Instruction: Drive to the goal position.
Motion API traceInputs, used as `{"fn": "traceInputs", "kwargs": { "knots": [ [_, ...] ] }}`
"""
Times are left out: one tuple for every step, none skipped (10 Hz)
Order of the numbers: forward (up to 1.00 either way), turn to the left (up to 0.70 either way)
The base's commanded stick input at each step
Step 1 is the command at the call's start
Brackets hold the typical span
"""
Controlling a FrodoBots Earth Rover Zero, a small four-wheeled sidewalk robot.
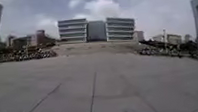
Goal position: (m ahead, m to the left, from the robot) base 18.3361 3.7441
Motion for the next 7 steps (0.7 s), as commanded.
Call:
{"fn": "traceInputs", "kwargs": {
  "knots": [
    [1.00,0.00],
    [1.00,0.00],
    [1.00,0.00],
    [1.00,0.00],
    [1.00,0.00],
    [1.00,0.00],
    [1.00,0.00]
  ]
}}
